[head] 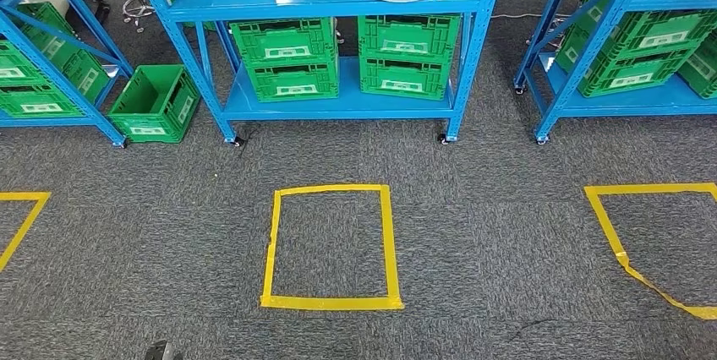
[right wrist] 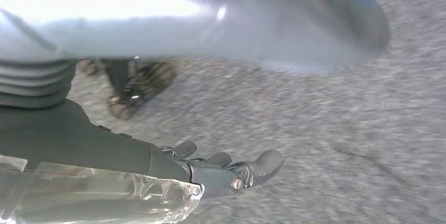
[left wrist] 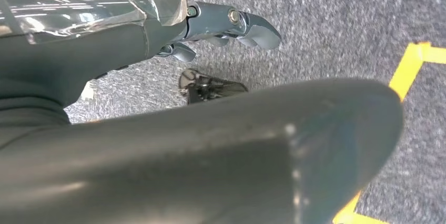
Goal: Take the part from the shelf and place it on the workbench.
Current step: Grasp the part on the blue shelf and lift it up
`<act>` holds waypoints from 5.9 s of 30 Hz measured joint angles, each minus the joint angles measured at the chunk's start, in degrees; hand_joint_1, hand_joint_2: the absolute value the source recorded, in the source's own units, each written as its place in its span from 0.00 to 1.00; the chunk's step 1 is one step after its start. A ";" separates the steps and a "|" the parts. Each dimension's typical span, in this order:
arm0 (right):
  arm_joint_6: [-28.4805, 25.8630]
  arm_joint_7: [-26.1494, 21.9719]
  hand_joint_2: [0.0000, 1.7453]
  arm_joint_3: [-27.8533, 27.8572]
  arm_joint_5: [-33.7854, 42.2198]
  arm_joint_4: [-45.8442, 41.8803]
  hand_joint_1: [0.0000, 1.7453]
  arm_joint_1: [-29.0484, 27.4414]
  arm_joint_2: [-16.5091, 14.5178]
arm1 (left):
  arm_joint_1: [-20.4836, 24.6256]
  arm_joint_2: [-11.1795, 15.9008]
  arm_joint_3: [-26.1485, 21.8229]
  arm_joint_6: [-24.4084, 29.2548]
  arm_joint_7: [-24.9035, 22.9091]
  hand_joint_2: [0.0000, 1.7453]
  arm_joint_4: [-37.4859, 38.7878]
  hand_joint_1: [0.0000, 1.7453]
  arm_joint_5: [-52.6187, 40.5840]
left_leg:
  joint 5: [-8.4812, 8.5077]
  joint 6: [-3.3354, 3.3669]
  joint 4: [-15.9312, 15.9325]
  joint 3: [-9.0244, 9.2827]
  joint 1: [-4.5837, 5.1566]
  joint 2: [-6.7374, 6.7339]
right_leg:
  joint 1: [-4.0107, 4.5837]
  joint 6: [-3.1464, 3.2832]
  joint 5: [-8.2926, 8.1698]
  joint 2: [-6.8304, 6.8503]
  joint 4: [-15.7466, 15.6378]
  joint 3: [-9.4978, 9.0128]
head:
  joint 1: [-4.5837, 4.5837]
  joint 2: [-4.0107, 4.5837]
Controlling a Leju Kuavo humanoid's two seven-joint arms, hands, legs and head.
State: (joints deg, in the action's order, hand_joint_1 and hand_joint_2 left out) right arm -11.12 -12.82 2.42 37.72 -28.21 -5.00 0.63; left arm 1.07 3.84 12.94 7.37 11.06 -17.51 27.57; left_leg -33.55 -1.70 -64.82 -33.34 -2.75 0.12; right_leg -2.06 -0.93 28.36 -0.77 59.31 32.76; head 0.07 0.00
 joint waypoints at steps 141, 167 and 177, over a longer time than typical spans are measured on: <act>18.62 -8.02 0.00 -13.16 -24.19 -91.85 0.00 -6.60 4.26 | 0.82 -0.53 0.27 -7.63 1.86 0.00 0.98 0.00 -0.45 | 7.39 4.98 9.61 2.37 2.94 0.07 | 0.98 -0.45 4.84 0.28 14.63 8.15 | -0.18 0.00; 21.40 -7.10 0.00 -11.66 -24.52 -91.52 0.00 -3.95 2.58 | 0.66 -1.24 -2.08 -6.70 1.51 0.00 0.80 0.00 0.06 | 9.96 4.79 7.67 -2.21 2.89 -0.06 | 0.94 -0.26 6.78 0.17 -0.17 -6.57 | -0.01 0.00; 22.00 -6.71 0.00 -11.34 -24.52 -91.18 0.00 -4.01 2.67 | 0.47 -1.75 -2.40 -6.51 1.51 0.00 0.79 0.00 0.12 | 5.50 3.69 7.99 3.02 3.25 0.72 | 1.11 -1.66 -2.52 0.73 -0.58 1.90 | -0.04 0.00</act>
State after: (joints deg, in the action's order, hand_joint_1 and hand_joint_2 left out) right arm 10.88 -19.53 -8.92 13.19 -119.39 -9.01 3.29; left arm 1.54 2.09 10.54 0.85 12.56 -16.72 27.68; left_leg -28.05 2.00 -56.83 -30.32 0.50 0.85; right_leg -0.95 -2.59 25.84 -0.04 58.74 34.66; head 0.03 0.00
